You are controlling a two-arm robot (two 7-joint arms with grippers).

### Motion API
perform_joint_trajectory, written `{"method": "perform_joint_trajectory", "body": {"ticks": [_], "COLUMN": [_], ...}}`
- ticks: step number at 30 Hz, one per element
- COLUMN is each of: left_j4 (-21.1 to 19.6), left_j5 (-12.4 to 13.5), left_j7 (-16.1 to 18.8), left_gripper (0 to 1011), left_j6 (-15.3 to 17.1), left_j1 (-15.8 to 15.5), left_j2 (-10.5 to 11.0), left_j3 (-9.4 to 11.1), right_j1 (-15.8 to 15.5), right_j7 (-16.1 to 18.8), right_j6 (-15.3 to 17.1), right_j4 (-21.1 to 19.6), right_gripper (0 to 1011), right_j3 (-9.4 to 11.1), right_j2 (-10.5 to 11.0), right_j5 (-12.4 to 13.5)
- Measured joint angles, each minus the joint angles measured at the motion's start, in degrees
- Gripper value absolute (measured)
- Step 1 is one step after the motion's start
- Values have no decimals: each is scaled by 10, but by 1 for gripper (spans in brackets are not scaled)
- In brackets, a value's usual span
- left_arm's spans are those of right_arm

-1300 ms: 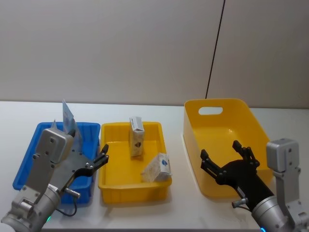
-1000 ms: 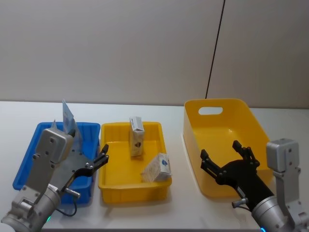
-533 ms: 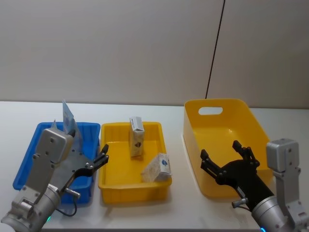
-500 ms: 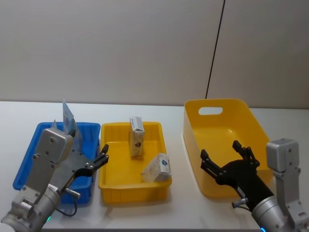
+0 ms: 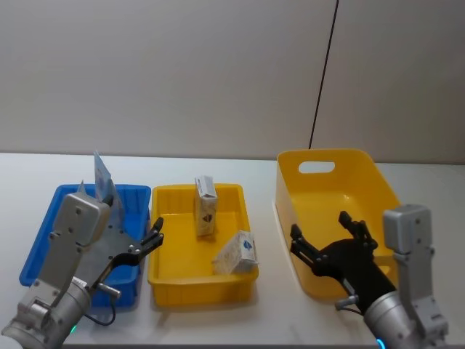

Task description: Bimanual collaborative sorting of washing and personal care products

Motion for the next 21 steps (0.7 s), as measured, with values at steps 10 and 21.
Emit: {"method": "perform_joint_trajectory", "body": {"ticks": [10,21], "left_j4": [0,0], "left_j5": [0,0], "left_j7": [0,0], "left_gripper": [1001,1001], "left_j6": [0,0], "left_j1": [0,0], "left_j2": [0,0], "left_j3": [0,0], "right_j1": [27,64], "right_j7": [-23,-41], "right_j6": [47,106], "right_j4": [21,71], "right_gripper": [1004,1004], "right_j3": [-29,-52], "right_j2": [-34,-78], "right_j5": [-21,-32]}}
